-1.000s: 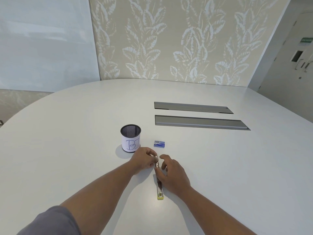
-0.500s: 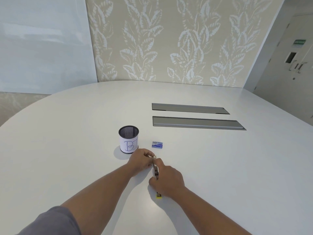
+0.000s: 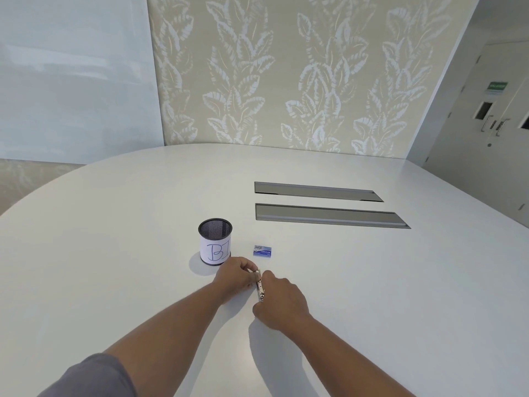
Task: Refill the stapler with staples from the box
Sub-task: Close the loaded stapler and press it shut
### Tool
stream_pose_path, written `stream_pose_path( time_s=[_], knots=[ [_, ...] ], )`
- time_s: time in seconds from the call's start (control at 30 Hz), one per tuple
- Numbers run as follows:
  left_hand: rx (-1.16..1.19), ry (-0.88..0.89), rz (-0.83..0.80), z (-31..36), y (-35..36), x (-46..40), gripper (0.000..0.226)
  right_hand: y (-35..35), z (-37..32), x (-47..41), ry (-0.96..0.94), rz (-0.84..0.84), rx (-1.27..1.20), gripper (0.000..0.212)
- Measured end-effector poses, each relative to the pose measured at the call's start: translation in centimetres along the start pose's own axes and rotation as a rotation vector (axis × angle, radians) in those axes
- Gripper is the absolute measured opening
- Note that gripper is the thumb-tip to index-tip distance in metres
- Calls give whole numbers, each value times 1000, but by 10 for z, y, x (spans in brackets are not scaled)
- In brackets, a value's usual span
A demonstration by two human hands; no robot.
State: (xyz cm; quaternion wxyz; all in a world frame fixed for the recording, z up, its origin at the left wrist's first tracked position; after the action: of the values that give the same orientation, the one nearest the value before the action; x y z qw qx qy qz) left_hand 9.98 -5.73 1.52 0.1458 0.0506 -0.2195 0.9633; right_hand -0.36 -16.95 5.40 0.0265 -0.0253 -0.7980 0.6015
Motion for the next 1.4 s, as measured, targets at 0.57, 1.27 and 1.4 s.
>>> stream_pose_path(
  time_s=[0.57, 1.27, 1.4],
  knots=[
    [44, -13, 33, -7, 0, -1, 10, -11, 10, -11, 9, 194, -384, 24],
    [295, -33, 8, -11, 1, 3, 66, 17, 26, -29, -14, 177, -312, 11],
    [219, 23, -55, -6, 2, 3, 67, 14, 24, -29, -101, 267, -321, 18]
  ],
)
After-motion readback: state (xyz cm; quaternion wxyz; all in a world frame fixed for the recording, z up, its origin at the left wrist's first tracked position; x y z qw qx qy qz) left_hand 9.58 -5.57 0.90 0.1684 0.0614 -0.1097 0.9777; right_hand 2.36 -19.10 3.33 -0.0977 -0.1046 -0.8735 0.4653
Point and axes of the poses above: each hand's wrist, its own x-axis away from the middle knuckle, its own y-axis out of the palm, z = x × y, the point moved 5 cm from there along -x, towards the middle knuckle, and after that the axes turned 2 degrees about -y, right-handed, at the moved point
